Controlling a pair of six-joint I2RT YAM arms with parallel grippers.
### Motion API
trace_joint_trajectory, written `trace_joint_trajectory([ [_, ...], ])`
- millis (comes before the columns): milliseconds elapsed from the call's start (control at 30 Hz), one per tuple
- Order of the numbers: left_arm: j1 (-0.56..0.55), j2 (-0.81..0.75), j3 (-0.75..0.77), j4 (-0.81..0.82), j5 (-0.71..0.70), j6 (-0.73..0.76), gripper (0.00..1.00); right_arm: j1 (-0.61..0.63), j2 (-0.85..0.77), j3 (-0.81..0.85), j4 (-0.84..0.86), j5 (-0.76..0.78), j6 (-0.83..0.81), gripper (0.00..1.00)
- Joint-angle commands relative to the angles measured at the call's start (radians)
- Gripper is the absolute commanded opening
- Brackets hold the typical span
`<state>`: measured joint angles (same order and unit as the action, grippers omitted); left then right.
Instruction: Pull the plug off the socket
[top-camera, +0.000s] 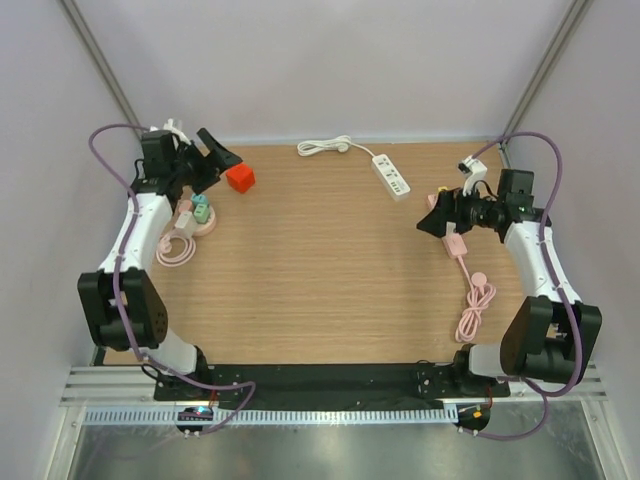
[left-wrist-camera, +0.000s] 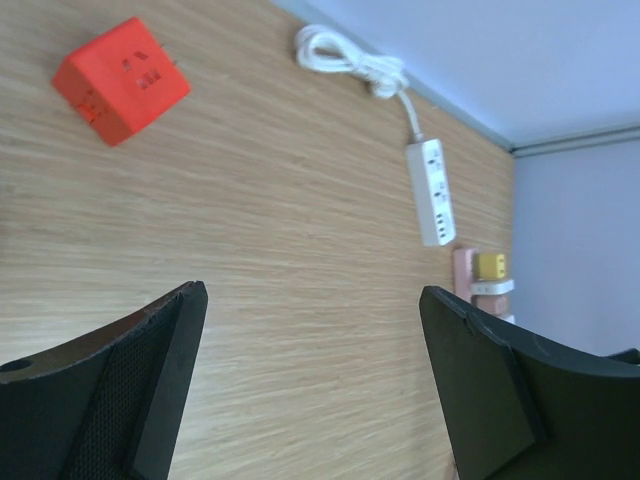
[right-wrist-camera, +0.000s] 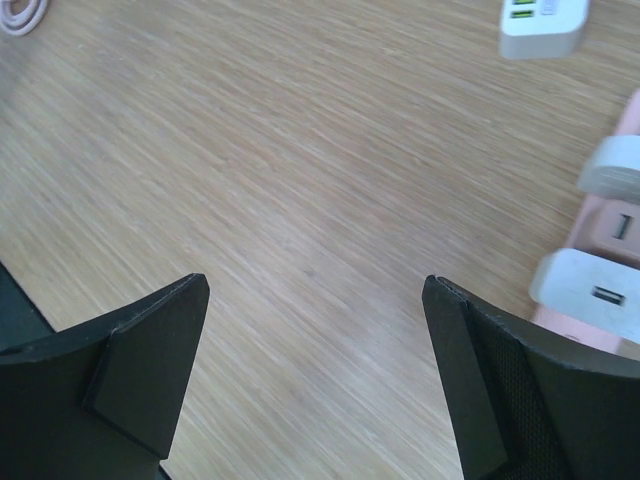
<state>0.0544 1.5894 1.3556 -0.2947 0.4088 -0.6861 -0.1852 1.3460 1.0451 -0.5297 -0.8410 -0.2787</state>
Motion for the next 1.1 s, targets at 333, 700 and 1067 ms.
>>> trace_joint_trajectory([
  [333,0.004,-0.364,-0.334,0.18,0.14,-0.122,1.0,-0.069,-0.019,-0.031,0.077,0.311,-0.074,0.96],
  [700,-0.007,-0.595,-0.515,0.055,0.228,0.04,1.0,-0.069,0.044,-0.016,0.059,0.466,-0.131,0.96],
  [1067,-0.076,-0.654,-0.592,0.061,0.177,0.094,1.0,-0.069,0.096,-0.103,0.17,0.505,-0.194,0.98],
])
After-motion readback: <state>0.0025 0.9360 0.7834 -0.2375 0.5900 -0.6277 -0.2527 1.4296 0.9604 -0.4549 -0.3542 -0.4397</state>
